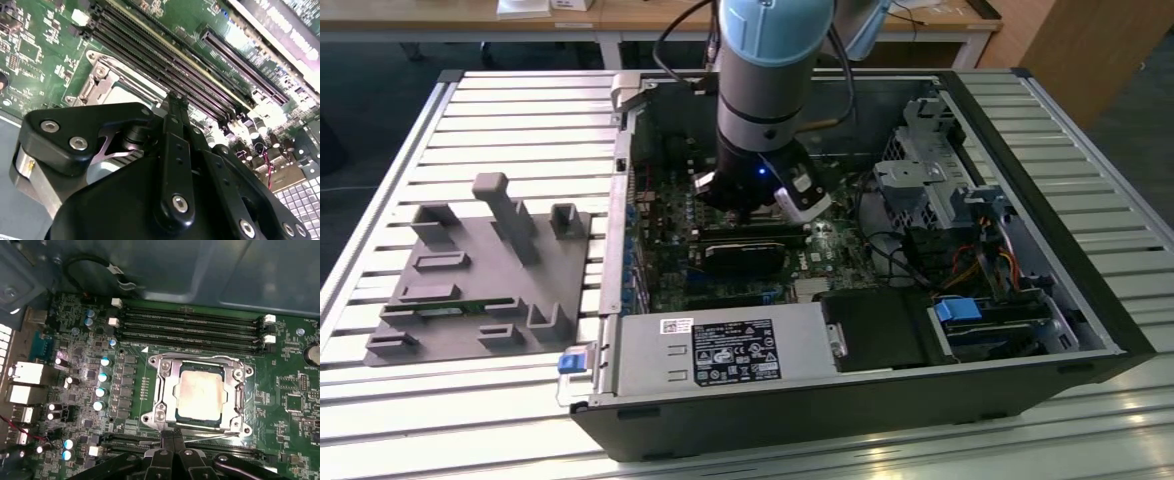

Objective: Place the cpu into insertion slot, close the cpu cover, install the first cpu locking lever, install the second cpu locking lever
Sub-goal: 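Install the second cpu locking lever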

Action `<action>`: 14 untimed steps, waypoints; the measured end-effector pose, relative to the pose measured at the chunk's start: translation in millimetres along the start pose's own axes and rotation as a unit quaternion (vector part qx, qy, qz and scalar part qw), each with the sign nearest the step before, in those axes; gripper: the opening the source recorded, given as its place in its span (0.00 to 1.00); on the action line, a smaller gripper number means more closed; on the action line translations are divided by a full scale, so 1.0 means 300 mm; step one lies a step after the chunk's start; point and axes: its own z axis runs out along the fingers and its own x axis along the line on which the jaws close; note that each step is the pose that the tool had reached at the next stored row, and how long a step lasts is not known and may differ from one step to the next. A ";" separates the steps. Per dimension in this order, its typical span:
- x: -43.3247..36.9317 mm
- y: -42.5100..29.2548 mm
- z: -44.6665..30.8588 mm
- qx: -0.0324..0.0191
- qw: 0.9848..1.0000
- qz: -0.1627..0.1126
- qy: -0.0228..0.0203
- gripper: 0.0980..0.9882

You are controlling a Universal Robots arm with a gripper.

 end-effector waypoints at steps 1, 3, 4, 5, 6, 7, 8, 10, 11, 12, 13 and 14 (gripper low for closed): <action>0.003 0.000 0.002 -0.002 1.000 0.000 0.000 0.02; 0.006 -0.001 0.010 -0.004 1.000 0.000 0.000 0.02; 0.007 -0.002 0.014 -0.005 1.000 0.000 0.000 0.02; 0.008 -0.003 0.018 -0.005 1.000 0.000 0.000 0.02; 0.009 -0.005 0.021 -0.006 1.000 0.000 0.000 0.02; 0.009 -0.007 0.022 -0.007 1.000 0.000 -0.001 0.02; 0.010 -0.010 0.022 -0.008 1.000 0.000 -0.001 0.02; 0.012 -0.019 0.022 -0.010 1.000 0.000 -0.001 0.02; 0.014 -0.025 0.021 -0.011 1.000 0.000 -0.001 0.02; 0.017 -0.030 0.020 -0.012 1.000 -0.001 -0.001 0.02; 0.021 -0.034 0.019 -0.013 1.000 -0.001 -0.001 0.02; 0.024 -0.037 0.019 -0.014 1.000 -0.001 -0.001 0.02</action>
